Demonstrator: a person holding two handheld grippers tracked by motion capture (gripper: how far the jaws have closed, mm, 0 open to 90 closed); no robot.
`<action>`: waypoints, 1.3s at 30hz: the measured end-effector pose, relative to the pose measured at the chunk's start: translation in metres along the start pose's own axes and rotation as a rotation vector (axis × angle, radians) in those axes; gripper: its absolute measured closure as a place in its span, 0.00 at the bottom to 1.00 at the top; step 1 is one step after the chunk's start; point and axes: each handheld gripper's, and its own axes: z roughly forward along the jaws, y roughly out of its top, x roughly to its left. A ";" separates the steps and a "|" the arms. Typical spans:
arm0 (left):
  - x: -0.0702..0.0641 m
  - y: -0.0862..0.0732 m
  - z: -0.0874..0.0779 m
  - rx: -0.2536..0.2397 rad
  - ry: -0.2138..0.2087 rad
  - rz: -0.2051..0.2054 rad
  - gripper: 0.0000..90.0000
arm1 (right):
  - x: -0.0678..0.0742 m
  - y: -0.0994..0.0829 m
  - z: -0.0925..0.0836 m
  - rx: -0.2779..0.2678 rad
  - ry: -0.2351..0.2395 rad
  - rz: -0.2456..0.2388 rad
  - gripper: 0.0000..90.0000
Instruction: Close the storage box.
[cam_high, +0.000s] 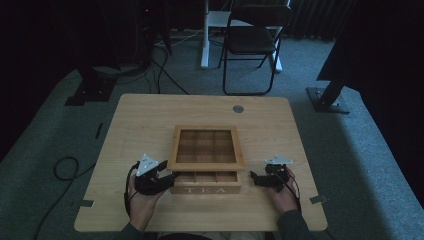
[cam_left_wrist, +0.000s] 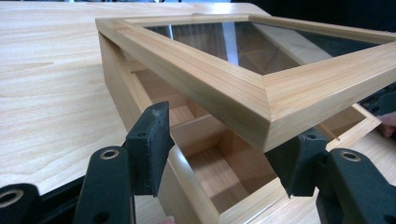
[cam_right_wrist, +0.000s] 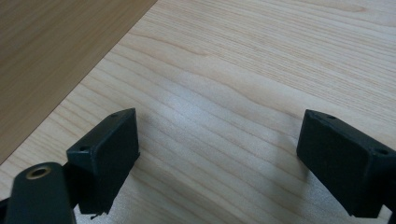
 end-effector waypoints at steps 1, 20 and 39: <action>0.000 -0.002 0.000 0.006 0.001 0.000 0.48 | 0.000 0.000 0.000 0.000 0.000 0.000 0.14; -0.003 -0.020 0.006 0.060 0.005 0.003 0.48 | 0.000 0.000 0.000 -0.001 -0.001 -0.001 0.14; -0.002 -0.039 -0.007 0.075 -0.037 -0.026 0.41 | 0.000 0.000 0.000 0.000 0.000 0.000 0.14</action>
